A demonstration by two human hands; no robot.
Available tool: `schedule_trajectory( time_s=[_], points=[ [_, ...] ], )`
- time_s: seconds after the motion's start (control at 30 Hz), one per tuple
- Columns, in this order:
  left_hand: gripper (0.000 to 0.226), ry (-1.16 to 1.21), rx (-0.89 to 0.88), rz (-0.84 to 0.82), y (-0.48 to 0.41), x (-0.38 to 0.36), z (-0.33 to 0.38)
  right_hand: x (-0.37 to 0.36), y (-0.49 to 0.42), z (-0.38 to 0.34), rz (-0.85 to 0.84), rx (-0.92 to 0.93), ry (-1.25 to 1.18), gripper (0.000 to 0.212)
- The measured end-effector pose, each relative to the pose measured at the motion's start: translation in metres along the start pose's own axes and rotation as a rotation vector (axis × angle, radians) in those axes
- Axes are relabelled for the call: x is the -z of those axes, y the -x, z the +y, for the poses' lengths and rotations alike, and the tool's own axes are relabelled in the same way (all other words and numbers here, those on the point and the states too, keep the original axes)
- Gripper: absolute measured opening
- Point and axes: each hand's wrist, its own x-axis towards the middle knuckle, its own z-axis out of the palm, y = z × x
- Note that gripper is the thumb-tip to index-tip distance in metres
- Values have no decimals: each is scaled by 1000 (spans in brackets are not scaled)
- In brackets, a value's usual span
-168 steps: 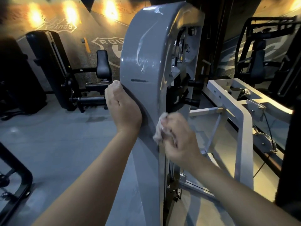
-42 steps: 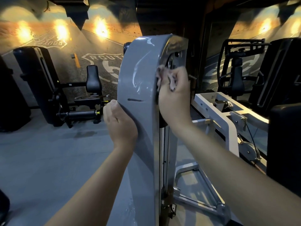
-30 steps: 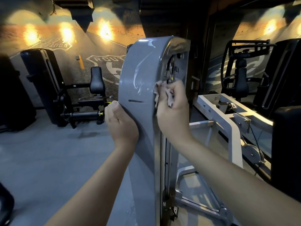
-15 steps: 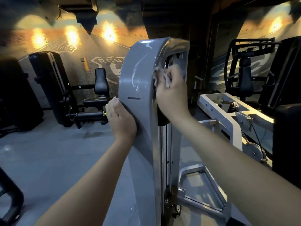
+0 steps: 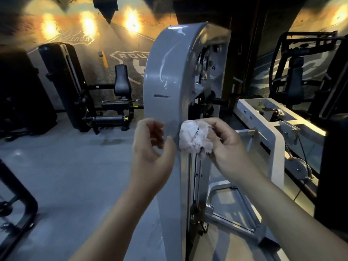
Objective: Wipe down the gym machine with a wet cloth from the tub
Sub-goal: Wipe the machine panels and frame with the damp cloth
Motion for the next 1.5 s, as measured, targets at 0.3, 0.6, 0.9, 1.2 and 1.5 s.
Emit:
schedule_trajectory(
  time_s=[0.3,0.6,0.9,1.2,1.5],
  points=[
    [48,-31,-117,-303,13,-11,4,5,15,-1,68,-89,-102,7],
    [15,50,30,-273,17,-14,3,15,24,-6,169,-158,-96,31],
    [17,224,383,-193,22,-19,17,30,32,-15,303,-350,-8,45],
    [17,294,629,-258,19,-25,21,34,36,-19,151,-306,303,36],
    [19,-55,140,-372,32,-29,12,39,33,-6,259,-371,149,18]
  ],
)
